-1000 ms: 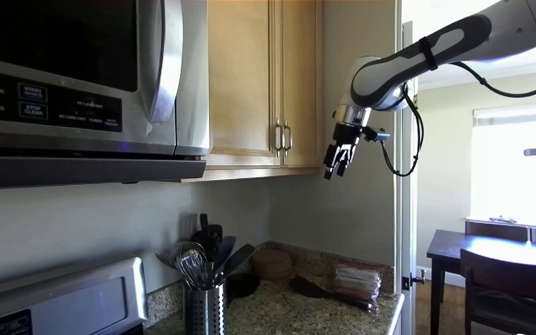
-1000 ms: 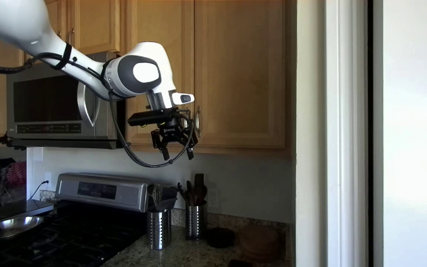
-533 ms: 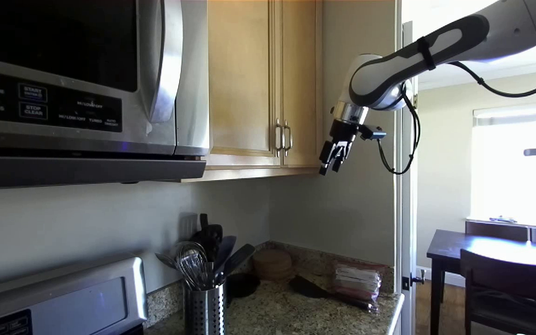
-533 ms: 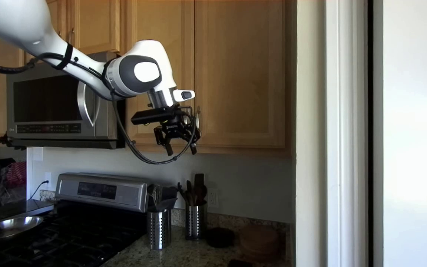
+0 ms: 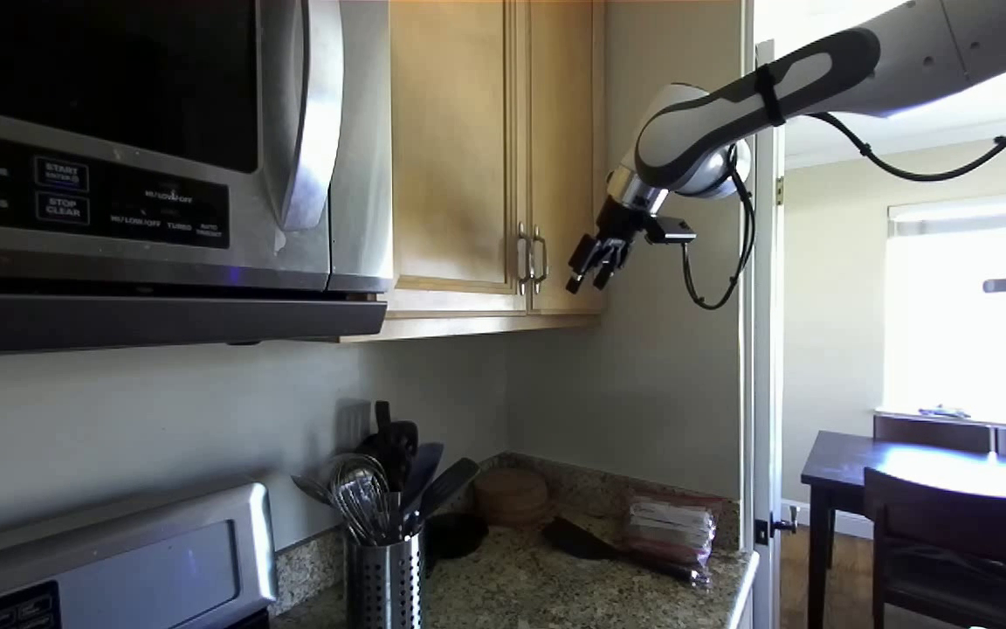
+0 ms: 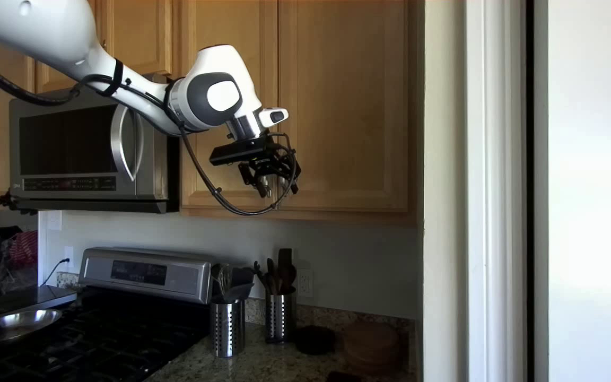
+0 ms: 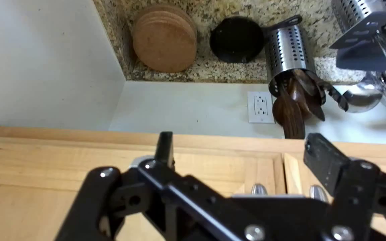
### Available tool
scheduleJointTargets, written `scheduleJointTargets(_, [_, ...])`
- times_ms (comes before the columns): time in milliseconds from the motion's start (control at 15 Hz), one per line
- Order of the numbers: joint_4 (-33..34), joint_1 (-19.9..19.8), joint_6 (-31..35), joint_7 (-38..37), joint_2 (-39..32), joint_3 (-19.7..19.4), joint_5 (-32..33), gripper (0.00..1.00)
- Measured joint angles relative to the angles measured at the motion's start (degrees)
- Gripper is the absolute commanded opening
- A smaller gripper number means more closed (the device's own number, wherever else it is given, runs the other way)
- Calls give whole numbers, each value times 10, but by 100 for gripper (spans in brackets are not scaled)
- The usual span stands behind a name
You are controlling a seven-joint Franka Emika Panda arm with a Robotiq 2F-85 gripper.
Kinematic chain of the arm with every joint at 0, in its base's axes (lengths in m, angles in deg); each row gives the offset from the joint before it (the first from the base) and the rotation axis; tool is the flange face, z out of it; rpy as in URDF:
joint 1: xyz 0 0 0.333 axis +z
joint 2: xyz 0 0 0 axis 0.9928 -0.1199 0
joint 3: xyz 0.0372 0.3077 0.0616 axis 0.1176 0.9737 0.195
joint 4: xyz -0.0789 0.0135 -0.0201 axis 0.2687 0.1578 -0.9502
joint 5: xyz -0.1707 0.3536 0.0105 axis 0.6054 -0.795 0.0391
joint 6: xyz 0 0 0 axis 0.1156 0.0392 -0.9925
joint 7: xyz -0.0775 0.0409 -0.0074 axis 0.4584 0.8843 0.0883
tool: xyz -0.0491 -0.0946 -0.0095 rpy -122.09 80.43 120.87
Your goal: Open the top right cupboard door
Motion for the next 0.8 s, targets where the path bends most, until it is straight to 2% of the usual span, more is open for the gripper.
scheduleJointTargets(400, [64, 0, 19, -1, -48, -1, -44, 100])
scheduleJointTargets(467, [73, 0, 19, -2, -52, -1, -52, 95])
scheduleJointTargets(600, [88, 0, 19, -2, -57, 0, -67, 74])
scheduleJointTargets(800, [103, 0, 19, -2, -58, 0, -88, 55])
